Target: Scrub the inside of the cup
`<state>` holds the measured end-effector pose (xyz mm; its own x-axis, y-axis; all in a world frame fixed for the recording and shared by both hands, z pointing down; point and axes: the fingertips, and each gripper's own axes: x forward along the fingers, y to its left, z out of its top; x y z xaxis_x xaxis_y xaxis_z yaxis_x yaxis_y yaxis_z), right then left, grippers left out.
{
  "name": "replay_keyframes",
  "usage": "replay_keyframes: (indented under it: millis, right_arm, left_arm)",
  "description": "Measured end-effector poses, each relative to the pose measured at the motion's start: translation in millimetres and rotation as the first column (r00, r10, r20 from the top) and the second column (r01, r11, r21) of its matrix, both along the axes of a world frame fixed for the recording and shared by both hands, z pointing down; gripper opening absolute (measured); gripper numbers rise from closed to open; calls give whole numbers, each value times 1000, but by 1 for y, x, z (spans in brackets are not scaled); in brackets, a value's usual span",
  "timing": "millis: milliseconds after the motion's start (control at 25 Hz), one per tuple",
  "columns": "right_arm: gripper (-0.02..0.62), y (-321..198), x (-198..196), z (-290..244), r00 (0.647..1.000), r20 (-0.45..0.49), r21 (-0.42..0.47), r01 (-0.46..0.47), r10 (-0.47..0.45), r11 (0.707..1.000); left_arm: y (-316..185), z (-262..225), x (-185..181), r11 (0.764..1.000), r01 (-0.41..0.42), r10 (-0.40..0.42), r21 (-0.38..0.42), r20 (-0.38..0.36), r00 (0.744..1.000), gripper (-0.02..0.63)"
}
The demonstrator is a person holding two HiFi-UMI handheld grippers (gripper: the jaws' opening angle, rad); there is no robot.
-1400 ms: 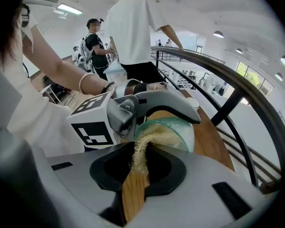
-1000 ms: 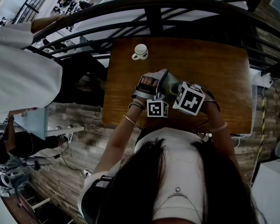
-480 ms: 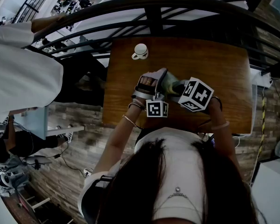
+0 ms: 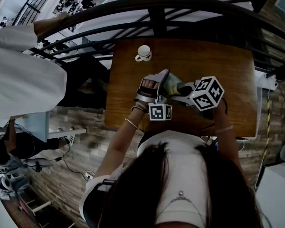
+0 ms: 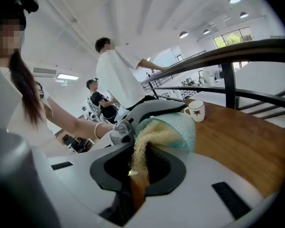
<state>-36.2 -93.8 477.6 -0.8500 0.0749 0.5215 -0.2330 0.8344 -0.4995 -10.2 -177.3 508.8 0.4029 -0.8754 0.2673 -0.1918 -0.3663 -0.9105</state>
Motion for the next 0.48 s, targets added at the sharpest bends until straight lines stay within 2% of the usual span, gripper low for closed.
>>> replay_keyframes:
  millis: [280, 480]
  right_arm:
    - [80, -5, 0, -11, 992, 105, -90, -56, 66, 994]
    - [80, -11, -2, -19, 973, 190, -178, -94, 128, 980]
  left_arm:
    - [-3, -6, 0, 1000, 15, -15, 19, -17, 1000, 347]
    - [-5, -11, -1, 999, 26, -25, 24, -40, 999, 347]
